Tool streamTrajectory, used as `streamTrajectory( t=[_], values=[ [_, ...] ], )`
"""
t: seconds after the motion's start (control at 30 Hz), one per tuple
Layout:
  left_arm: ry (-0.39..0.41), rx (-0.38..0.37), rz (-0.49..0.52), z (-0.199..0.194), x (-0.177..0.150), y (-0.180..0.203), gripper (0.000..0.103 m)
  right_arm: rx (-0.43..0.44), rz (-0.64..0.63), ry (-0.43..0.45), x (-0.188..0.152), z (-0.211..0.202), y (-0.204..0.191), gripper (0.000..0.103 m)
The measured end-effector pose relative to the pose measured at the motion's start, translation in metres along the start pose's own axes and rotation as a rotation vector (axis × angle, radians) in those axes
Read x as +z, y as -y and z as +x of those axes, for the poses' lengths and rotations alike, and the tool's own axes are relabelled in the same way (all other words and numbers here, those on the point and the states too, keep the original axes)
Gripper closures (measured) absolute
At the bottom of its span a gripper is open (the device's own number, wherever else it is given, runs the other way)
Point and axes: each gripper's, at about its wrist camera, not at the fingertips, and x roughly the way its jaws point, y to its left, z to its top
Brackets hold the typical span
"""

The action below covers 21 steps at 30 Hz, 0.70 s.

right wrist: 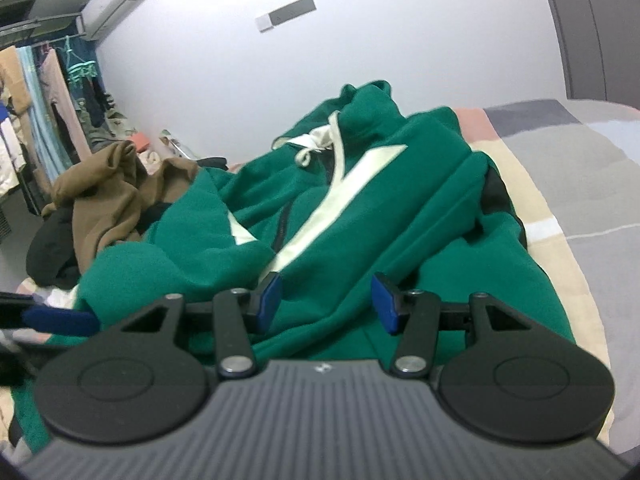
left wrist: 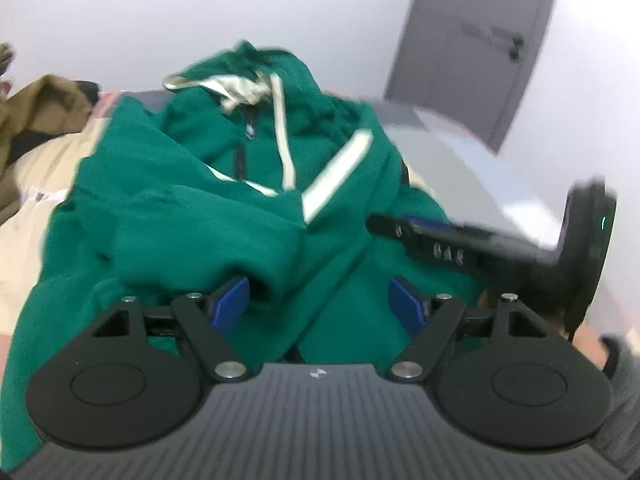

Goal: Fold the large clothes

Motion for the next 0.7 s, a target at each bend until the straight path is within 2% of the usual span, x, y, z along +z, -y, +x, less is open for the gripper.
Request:
streamTrajectory(
  t=[0.1,0.17,0.23,0.4,0.5,0.6,0.7],
  values=[
    [0.019,0.023,-0.115,-0.016,0.000,-0.026,0.022,0.012,-0.033,0.017,0.002,-0.007,-0.012,0.050],
    [0.040,0.028,-0.203,-0.025,0.001,-0.048,0.022,0.034,-0.050,0.026,0.002,-0.011,-0.021,0.041],
    [0.062,0.055,-0.264,-0.032,0.002,-0.068,0.022,0.064,-0.077,0.016,0.002,-0.013,-0.033,0.037],
    [0.076,0.051,-0.414,-0.031,0.002,-0.114,0.023,0.178,-0.169,0.021,0.001,-0.016,-0.072,0.037],
    [0.081,0.077,-0.420,-0.031,0.004,-0.125,0.023,0.212,-0.265,0.027,-0.009,-0.017,-0.100,0.032],
    [0.081,0.116,-0.394,-0.029,0.007,-0.129,0.023,0.169,-0.360,0.040,-0.023,-0.013,-0.121,0.031],
    [0.080,0.119,-0.375,-0.025,0.008,-0.132,0.023,0.133,-0.451,0.064,-0.030,-0.002,-0.135,0.031]
  ],
)
